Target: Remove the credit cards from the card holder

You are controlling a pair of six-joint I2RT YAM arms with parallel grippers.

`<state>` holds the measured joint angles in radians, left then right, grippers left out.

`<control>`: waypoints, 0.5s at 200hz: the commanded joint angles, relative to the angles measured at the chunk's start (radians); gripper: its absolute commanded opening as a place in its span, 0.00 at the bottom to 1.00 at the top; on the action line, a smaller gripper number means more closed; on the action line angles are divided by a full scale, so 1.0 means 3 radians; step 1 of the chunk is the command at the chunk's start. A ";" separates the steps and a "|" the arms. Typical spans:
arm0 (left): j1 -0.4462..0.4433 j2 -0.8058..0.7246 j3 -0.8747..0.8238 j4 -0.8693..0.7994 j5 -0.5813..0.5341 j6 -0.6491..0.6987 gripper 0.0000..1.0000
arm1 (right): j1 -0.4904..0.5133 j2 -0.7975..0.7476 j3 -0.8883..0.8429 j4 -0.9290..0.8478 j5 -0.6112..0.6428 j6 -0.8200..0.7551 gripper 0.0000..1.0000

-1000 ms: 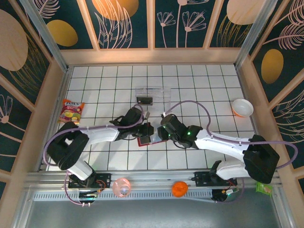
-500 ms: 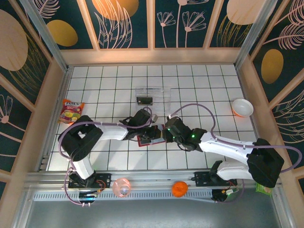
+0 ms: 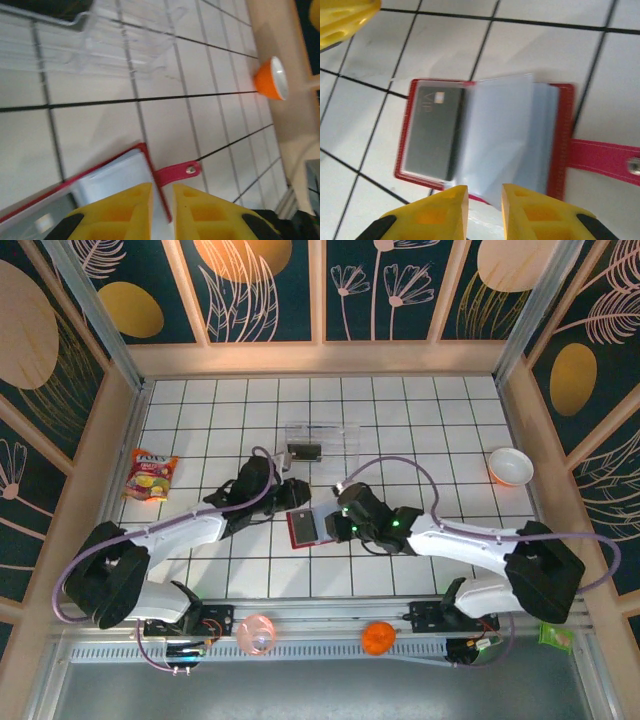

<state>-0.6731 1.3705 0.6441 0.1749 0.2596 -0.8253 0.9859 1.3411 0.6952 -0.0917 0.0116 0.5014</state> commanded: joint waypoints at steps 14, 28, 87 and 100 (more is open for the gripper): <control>-0.0005 -0.0056 -0.0374 -0.0171 0.0013 0.0057 0.16 | 0.0009 0.0440 0.0244 0.0170 -0.0254 -0.0099 0.15; -0.0005 -0.0045 -0.0429 -0.0163 0.0052 0.0078 0.17 | -0.0022 0.0599 0.0225 0.0158 -0.0259 -0.0038 0.11; -0.0005 0.0338 -0.0441 -0.0157 -0.0055 0.0143 0.08 | -0.0055 0.0673 -0.0160 -0.0053 0.0129 0.0523 0.06; -0.0006 0.0408 -0.0440 -0.0113 -0.0097 0.0145 0.07 | -0.0042 0.0679 -0.0208 -0.0133 0.0196 0.0618 0.06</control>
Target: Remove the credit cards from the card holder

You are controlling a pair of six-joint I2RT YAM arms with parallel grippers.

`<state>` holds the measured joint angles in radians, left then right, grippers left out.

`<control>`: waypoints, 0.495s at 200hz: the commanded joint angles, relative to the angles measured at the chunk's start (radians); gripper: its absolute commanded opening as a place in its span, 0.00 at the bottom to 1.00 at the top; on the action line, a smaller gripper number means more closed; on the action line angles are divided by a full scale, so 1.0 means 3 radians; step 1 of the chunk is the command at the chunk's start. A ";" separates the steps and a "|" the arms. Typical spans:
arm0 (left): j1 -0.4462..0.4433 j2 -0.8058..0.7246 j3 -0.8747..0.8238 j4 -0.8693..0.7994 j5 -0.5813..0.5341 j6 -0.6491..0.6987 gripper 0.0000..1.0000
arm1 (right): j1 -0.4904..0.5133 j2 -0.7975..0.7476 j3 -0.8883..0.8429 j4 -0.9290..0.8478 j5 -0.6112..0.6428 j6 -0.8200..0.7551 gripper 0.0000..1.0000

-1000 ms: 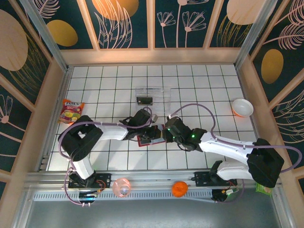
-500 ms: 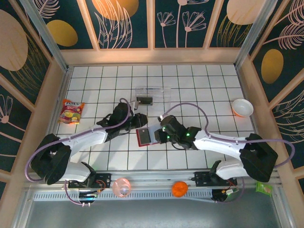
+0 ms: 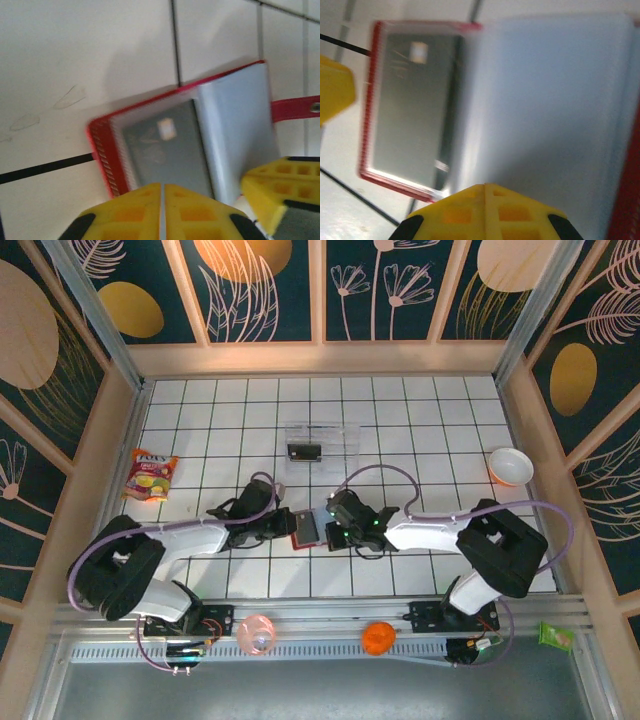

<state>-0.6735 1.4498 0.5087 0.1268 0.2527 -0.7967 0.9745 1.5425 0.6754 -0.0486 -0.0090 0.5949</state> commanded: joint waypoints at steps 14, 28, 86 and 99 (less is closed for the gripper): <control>-0.0002 0.0195 0.0028 0.0031 -0.0130 0.0076 0.05 | 0.0028 -0.0022 -0.0138 -0.0323 0.0317 0.0333 0.06; -0.0005 0.0214 0.0038 0.0015 -0.0159 0.0104 0.04 | 0.0082 -0.0123 -0.0076 -0.0360 0.0375 0.0287 0.06; 0.0003 0.0092 0.0028 -0.0033 -0.0241 0.0164 0.06 | 0.0052 -0.0295 0.0330 -0.0066 -0.0334 -0.0129 0.22; 0.0001 0.0116 0.0020 -0.0032 -0.0225 0.0165 0.04 | -0.0019 -0.0137 0.0411 0.0086 -0.0657 -0.0106 0.25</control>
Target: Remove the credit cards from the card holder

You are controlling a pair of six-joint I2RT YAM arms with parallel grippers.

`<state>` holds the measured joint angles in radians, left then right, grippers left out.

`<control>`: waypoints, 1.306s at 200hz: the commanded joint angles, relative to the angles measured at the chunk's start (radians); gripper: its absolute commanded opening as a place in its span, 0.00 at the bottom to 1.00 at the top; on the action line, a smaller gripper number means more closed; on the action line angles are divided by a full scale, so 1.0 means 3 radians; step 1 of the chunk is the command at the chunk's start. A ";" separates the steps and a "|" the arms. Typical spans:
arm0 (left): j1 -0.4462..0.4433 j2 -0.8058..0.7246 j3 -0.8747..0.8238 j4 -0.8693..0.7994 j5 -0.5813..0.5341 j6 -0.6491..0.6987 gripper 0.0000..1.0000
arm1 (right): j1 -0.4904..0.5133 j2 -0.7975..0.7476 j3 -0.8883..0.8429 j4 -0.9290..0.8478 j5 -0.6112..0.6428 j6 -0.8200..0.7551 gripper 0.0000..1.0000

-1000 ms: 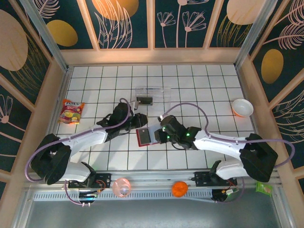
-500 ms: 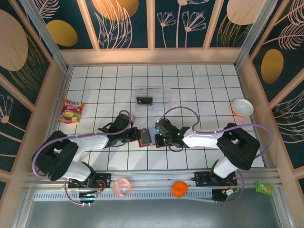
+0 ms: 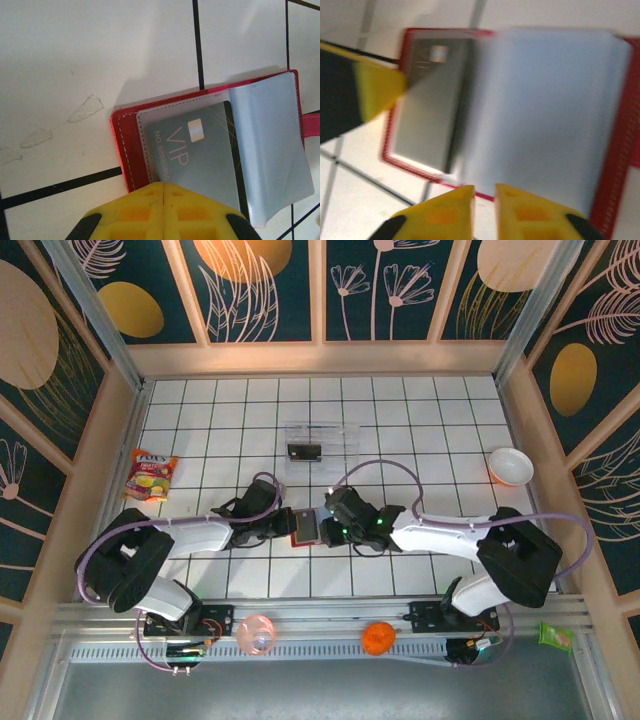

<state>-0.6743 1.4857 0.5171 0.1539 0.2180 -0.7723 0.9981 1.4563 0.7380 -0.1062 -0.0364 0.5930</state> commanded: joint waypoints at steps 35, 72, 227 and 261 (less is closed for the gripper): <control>0.0004 -0.0001 -0.0077 -0.0044 -0.0073 0.0028 0.03 | -0.0299 0.0529 0.0286 0.0503 -0.0993 0.0031 0.24; 0.0004 0.0006 -0.0067 -0.0043 -0.0052 0.0040 0.00 | -0.0533 0.0718 0.0136 0.0614 -0.1187 0.0211 0.23; 0.0004 0.0038 -0.0092 -0.0002 0.0007 0.0043 0.00 | -0.0604 0.0984 0.0158 0.0561 -0.1285 0.0352 0.21; 0.0004 0.0034 -0.0100 0.0008 0.0020 0.0030 0.00 | -0.0626 0.0976 0.0088 0.0626 -0.1285 0.0385 0.08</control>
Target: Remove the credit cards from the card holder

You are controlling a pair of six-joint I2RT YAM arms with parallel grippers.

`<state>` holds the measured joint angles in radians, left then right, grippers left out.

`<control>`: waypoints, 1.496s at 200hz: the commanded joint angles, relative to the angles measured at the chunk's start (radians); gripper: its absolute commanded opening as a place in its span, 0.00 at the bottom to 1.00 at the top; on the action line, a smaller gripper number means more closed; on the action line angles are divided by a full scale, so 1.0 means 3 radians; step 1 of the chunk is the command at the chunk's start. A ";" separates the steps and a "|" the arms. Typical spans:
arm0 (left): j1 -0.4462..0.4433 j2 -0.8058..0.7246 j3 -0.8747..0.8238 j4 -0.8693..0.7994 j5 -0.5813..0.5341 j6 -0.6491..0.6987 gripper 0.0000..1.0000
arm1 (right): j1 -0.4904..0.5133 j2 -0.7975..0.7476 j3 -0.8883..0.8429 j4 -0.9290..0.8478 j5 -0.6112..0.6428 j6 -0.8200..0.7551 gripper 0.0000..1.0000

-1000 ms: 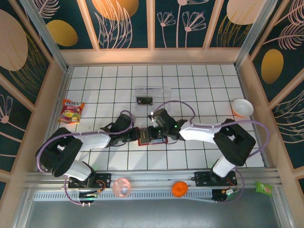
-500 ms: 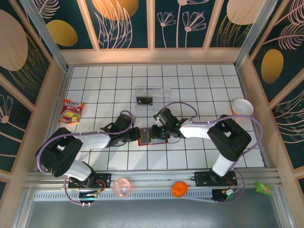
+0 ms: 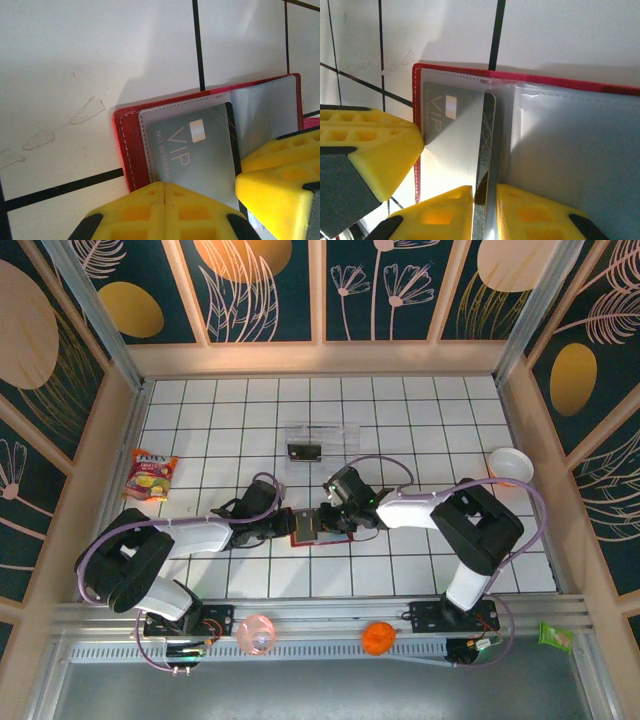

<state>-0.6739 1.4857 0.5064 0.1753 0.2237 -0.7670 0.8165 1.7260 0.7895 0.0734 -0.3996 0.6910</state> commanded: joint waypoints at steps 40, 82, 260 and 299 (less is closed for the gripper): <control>0.0007 0.0042 -0.0077 -0.0058 -0.0025 0.0015 0.00 | -0.0033 -0.0145 -0.0239 0.0070 0.0080 0.0130 0.00; 0.0010 0.0094 -0.0067 -0.0017 -0.0004 0.0008 0.00 | -0.0032 -0.0403 -0.0391 -0.0086 0.0328 0.0175 0.00; 0.0023 0.0149 0.0113 -0.0050 0.0061 0.0106 0.00 | 0.0213 -0.0921 -0.0023 -0.1234 0.1148 0.0006 0.00; 0.0022 0.0176 0.0123 -0.0001 0.0151 0.0114 0.00 | 0.0280 -0.0767 0.0040 -0.1155 0.1133 -0.0008 0.00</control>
<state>-0.6731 1.5196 0.5262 0.1825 0.2394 -0.7544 0.8818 1.4754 0.7681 -0.2451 -0.0933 0.7086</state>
